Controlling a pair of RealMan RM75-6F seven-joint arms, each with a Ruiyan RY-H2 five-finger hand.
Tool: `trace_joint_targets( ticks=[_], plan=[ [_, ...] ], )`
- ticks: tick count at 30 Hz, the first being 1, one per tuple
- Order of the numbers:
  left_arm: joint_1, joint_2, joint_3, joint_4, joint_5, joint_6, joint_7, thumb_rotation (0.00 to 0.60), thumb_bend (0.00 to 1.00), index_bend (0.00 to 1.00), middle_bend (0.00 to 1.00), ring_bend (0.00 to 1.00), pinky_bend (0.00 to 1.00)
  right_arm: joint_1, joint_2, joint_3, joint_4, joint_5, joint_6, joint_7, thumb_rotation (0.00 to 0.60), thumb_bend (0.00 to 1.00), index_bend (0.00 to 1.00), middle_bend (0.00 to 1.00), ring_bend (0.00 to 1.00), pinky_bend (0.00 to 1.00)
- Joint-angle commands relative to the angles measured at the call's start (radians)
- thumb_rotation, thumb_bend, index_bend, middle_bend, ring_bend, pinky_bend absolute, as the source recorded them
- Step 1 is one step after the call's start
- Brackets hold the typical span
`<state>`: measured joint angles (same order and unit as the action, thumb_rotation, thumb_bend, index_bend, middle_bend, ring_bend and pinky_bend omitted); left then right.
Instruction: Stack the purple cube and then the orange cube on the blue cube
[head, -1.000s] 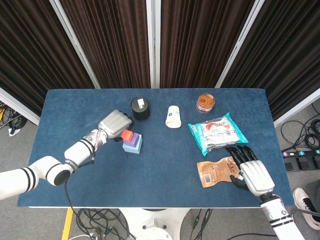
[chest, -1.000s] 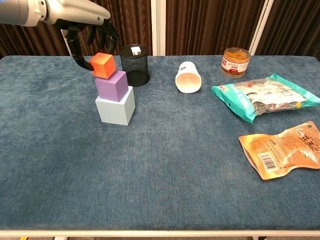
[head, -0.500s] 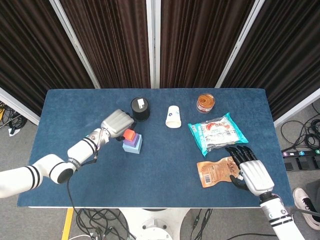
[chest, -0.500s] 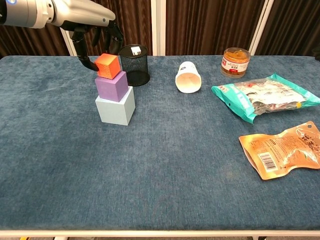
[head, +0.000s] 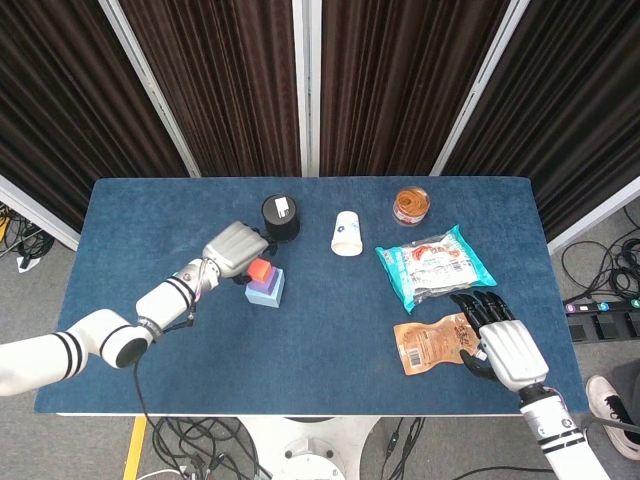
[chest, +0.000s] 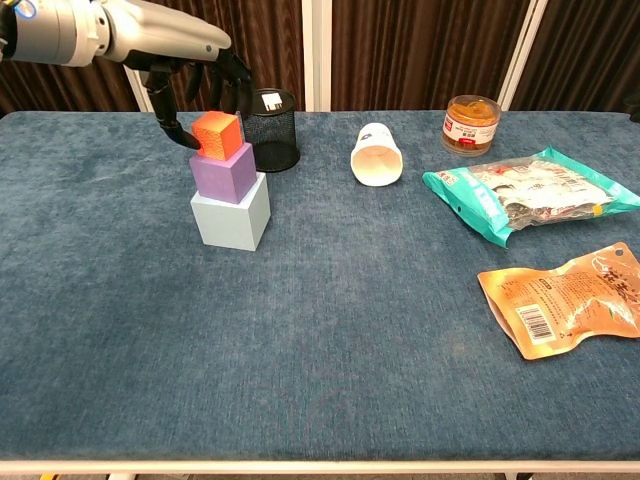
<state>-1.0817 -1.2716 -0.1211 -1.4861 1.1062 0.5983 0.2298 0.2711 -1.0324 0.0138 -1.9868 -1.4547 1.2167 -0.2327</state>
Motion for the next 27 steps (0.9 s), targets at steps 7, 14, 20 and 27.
trace_joint_targets(
  ticks=[7, 14, 20, 27],
  plan=[
    [0.008, 0.037, 0.003, -0.006, -0.026, 0.017, 0.008, 0.600, 0.17, 0.20, 0.45, 0.38, 0.43, 0.002, 0.000, 0.002, -0.001, 0.005, -0.002, -0.002, 0.600, 0.30, 0.00, 0.09, 0.00, 0.00],
    [-0.008, 0.201, 0.131, -0.108, -0.212, -0.040, 0.162, 0.600, 0.17, 0.21, 0.34, 0.32, 0.36, -0.001, 0.006, 0.001, -0.003, 0.002, 0.003, 0.008, 0.600, 0.29, 0.00, 0.09, 0.00, 0.00],
    [0.103, 0.243, 0.233, -0.186, -0.247, 0.208, 0.285, 0.600, 0.17, 0.21, 0.34, 0.30, 0.32, -0.001, 0.010, 0.001, -0.006, -0.004, 0.006, 0.013, 0.600, 0.30, 0.00, 0.09, 0.00, 0.00],
    [0.375, 0.106, 0.235, -0.157, -0.079, 0.713, 0.274, 0.600, 0.16, 0.21, 0.31, 0.23, 0.32, 0.003, 0.006, -0.005, -0.006, -0.009, -0.005, 0.006, 0.600, 0.30, 0.00, 0.09, 0.00, 0.00]
  ],
)
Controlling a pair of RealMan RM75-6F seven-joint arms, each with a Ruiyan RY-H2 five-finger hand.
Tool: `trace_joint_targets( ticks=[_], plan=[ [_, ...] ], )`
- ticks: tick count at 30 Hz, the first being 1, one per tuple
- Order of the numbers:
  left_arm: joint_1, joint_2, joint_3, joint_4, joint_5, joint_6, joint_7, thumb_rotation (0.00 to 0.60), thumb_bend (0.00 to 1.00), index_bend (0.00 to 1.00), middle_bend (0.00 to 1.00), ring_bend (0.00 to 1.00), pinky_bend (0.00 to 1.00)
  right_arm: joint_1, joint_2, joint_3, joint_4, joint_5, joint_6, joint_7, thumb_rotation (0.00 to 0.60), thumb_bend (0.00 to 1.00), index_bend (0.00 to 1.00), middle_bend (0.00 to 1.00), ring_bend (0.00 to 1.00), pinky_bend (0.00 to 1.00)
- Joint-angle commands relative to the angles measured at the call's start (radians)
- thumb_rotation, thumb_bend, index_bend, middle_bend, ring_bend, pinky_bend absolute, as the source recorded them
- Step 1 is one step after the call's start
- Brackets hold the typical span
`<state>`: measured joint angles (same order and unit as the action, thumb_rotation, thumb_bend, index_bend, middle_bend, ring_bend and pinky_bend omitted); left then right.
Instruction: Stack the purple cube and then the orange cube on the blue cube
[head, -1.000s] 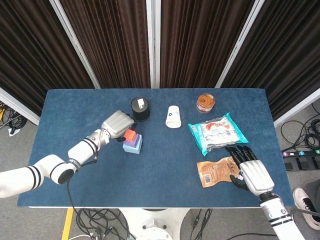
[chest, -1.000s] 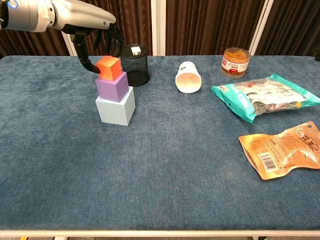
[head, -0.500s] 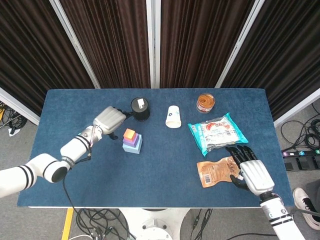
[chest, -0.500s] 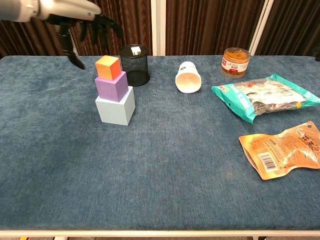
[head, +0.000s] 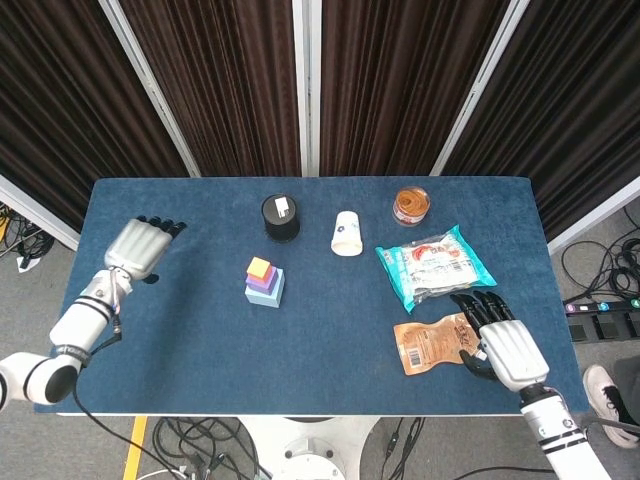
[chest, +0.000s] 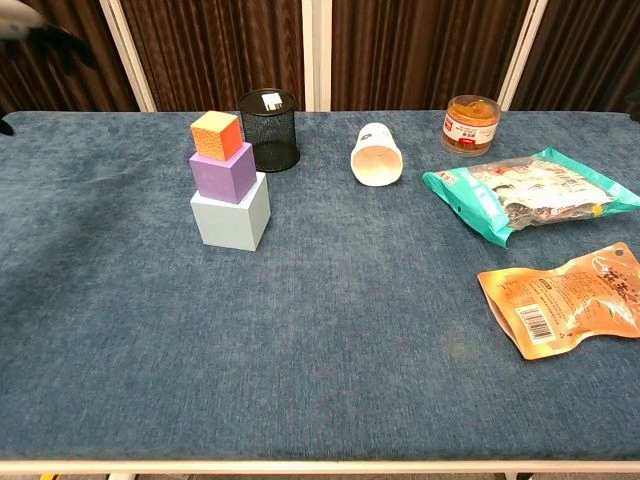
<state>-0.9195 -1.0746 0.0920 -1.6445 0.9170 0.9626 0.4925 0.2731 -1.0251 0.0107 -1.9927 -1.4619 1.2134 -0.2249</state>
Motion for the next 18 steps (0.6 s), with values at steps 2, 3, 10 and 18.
trace_joint_targets(
  ticks=[2, 3, 10, 18],
  plan=[
    [0.260, -0.115, 0.014, 0.011, 0.143, 0.416, -0.003, 0.600, 0.15, 0.21, 0.29, 0.22, 0.31, 0.001, -0.003, -0.003, 0.000, -0.004, -0.002, -0.003, 0.600, 0.30, 0.00, 0.09, 0.00, 0.00],
    [0.276, -0.124, 0.010, 0.020, 0.157, 0.441, -0.006, 0.600, 0.14, 0.21, 0.29, 0.22, 0.31, 0.000, -0.003, -0.003, 0.000, -0.005, -0.002, -0.004, 0.600, 0.30, 0.00, 0.09, 0.00, 0.00],
    [0.364, -0.149, -0.016, 0.036, 0.247, 0.537, -0.031, 0.600, 0.14, 0.21, 0.29, 0.22, 0.31, -0.005, -0.005, -0.004, 0.002, -0.017, 0.013, -0.003, 0.600, 0.30, 0.00, 0.09, 0.00, 0.00],
    [0.433, -0.122, -0.013, -0.013, 0.283, 0.530, -0.043, 0.600, 0.14, 0.21, 0.29, 0.22, 0.31, -0.009, -0.004, -0.016, -0.006, -0.037, 0.013, -0.009, 0.600, 0.29, 0.00, 0.09, 0.00, 0.00]
  ],
)
